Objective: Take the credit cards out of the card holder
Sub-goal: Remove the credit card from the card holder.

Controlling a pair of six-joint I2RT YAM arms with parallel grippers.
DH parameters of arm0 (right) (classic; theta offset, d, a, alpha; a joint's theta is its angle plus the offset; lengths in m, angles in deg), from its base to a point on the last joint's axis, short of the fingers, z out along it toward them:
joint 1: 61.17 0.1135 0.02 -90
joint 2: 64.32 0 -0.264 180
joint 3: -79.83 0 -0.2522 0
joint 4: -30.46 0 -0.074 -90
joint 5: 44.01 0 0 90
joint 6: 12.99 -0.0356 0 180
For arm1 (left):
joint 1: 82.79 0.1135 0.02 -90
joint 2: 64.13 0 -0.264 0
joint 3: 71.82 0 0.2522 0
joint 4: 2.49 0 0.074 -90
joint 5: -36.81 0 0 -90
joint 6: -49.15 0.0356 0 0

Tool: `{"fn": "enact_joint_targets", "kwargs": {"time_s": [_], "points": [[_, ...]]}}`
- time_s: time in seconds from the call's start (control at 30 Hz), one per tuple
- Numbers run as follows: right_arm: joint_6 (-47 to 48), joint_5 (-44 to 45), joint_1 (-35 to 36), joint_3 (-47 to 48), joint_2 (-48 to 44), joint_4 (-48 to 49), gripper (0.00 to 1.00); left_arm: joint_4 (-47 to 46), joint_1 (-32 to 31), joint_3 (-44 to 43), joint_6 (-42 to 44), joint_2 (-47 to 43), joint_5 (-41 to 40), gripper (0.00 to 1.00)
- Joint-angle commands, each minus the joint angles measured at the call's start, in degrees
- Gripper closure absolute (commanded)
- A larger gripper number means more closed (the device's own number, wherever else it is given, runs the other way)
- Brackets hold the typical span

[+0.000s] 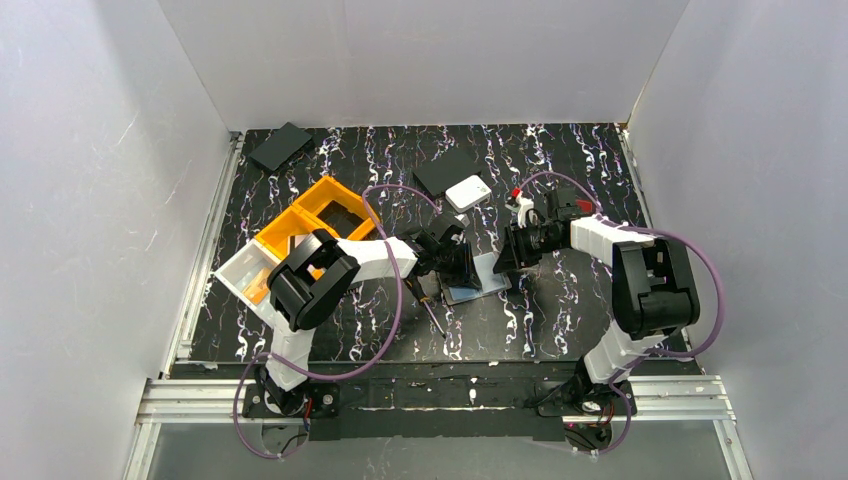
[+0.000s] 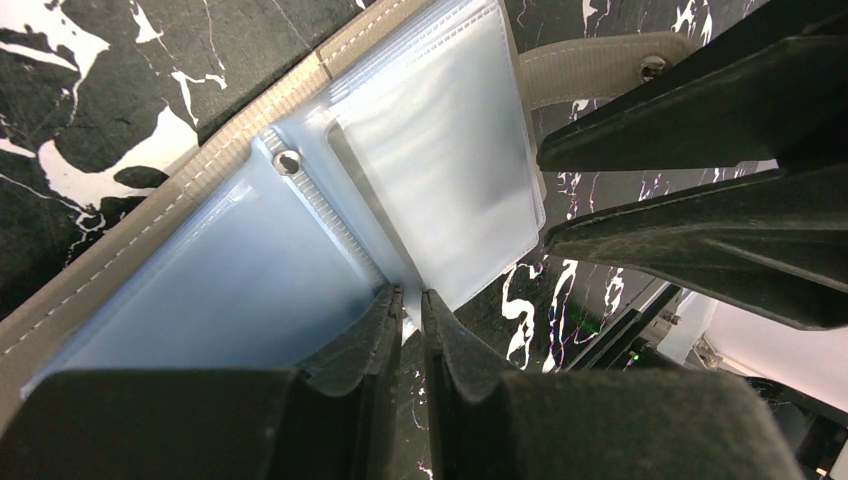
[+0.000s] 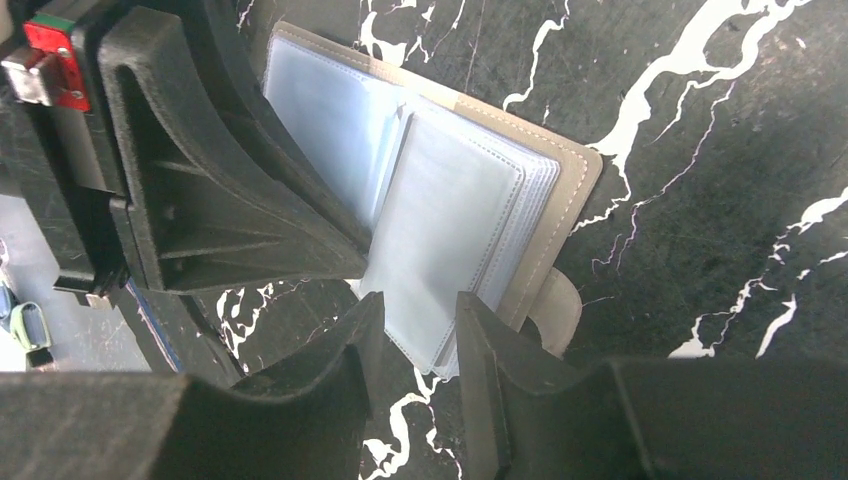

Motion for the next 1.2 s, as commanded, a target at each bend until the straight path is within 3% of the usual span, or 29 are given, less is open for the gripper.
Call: {"fn": "enact_joint_targets", "kwargs": {"time_s": [0.0, 0.73, 1.03, 1.17], "points": [[0.14, -0.90, 0.18, 0.75, 1.25, -0.34, 0.60, 1.61, 0.24, 0.64, 0.65, 1.21, -0.48, 0.88], [-2.17, -8.48, 0.74, 1.11, 5.84, -0.35, 0.62, 1.18, 0.26, 0.11, 0.55, 1.34, 1.07, 0.85], [-4.25, -8.73, 0.76, 0.36, 6.65, 1.64, 0.62, -0.12, 0.39, 2.05, -1.49, -2.81, -0.25, 0.64], [-4.64, -7.87, 0.74, 0.31, 6.99, 2.10, 0.62, -0.15, 0.52, 3.24, -1.63, -6.47, -1.77, 0.60]]}}
